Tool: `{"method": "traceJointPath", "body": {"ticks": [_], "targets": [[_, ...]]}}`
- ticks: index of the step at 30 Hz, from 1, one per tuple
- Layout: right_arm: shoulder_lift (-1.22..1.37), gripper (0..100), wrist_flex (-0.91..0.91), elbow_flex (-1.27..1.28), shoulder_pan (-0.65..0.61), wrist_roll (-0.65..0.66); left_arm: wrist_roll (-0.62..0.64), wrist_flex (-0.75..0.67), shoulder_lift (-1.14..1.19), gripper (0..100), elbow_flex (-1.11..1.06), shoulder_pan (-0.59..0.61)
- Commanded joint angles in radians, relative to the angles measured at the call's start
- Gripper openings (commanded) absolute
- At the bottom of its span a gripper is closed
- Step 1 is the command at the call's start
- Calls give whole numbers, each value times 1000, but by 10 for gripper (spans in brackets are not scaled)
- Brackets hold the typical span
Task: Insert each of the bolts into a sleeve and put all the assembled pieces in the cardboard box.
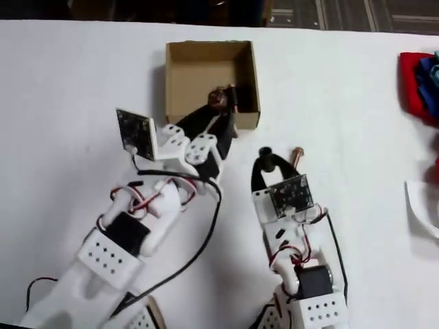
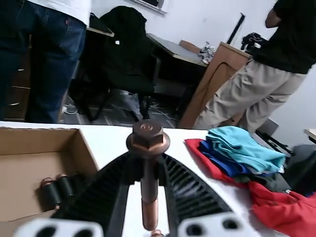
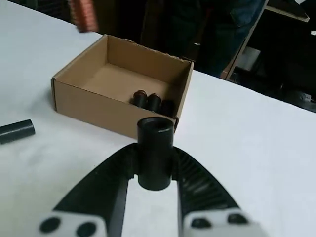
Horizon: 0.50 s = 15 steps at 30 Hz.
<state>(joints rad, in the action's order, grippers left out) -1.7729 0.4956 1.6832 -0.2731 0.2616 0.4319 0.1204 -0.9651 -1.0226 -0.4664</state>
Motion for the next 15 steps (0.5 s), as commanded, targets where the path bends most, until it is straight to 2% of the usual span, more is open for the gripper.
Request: {"method": "traceJointPath", "body": {"ticks": [1,4,9,15], "targets": [[-28,20,-48,8,-45,-3,-3,-38,-35,25,10,-69],[-28,20,-131,9,-62,-25,-5,-44,-23,25,18,-106],[-27,20,-177,9,-59,-189,-5,-49,83,25,77,-106],[-19,20,-176,9,-54,-190,-5,-49,161,25,110,-110]]}}
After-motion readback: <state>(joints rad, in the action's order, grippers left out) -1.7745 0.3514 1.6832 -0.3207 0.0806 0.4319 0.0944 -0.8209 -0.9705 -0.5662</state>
